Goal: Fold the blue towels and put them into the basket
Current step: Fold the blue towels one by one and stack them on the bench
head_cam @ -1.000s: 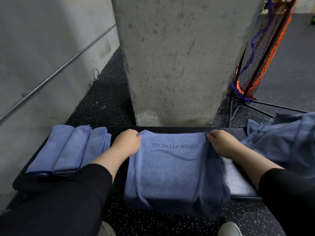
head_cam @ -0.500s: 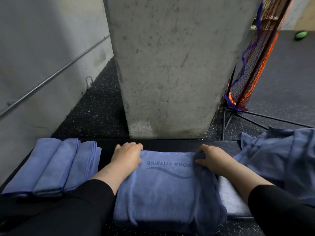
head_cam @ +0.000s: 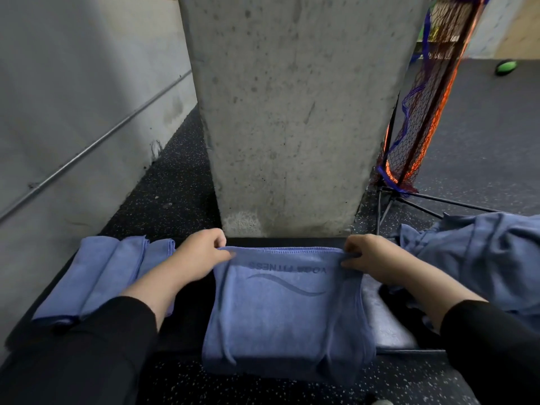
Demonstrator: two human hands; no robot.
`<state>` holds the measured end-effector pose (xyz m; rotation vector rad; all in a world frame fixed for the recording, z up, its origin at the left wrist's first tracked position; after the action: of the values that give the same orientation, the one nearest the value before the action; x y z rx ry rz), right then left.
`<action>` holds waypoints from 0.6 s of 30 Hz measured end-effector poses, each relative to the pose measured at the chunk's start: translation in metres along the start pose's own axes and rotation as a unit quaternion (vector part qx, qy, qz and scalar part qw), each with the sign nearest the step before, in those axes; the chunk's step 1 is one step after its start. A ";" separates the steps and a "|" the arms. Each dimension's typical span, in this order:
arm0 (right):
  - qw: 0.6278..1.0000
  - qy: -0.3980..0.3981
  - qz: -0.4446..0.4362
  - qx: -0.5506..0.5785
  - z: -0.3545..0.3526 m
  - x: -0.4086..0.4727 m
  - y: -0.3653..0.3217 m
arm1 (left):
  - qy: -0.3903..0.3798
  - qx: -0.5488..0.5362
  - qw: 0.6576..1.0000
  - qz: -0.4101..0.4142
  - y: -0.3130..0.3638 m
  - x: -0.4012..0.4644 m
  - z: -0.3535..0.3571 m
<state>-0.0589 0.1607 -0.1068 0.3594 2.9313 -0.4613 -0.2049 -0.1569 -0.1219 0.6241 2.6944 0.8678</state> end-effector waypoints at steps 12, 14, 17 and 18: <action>0.984 0.123 -0.045 0.118 -0.053 -0.068 -0.022 | 0.010 -0.111 0.993 0.036 0.021 -0.076 -0.055; 0.971 0.166 -0.048 0.162 -0.062 -0.077 -0.026 | 0.036 -0.132 0.990 0.042 0.030 -0.088 -0.065; 0.936 0.238 -0.075 0.250 -0.078 -0.095 -0.041 | 0.091 -0.183 0.977 0.062 0.043 -0.104 -0.078; 0.920 0.251 -0.081 0.290 -0.082 -0.101 -0.046 | 0.107 -0.191 0.973 0.066 0.046 -0.109 -0.080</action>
<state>0.0172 0.1227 0.0018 0.3401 3.2552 -1.4774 -0.1228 -0.2142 -0.0202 0.6545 2.5739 1.5214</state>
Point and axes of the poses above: each hand's wrist, its own x-axis towards the middle knuckle, its own z-axis out of the palm, y = z × x, the point moved 2 cm from there along x, towards the middle knuckle, and after that the axes turned 2 degrees about -y, right-handed, at the moved point
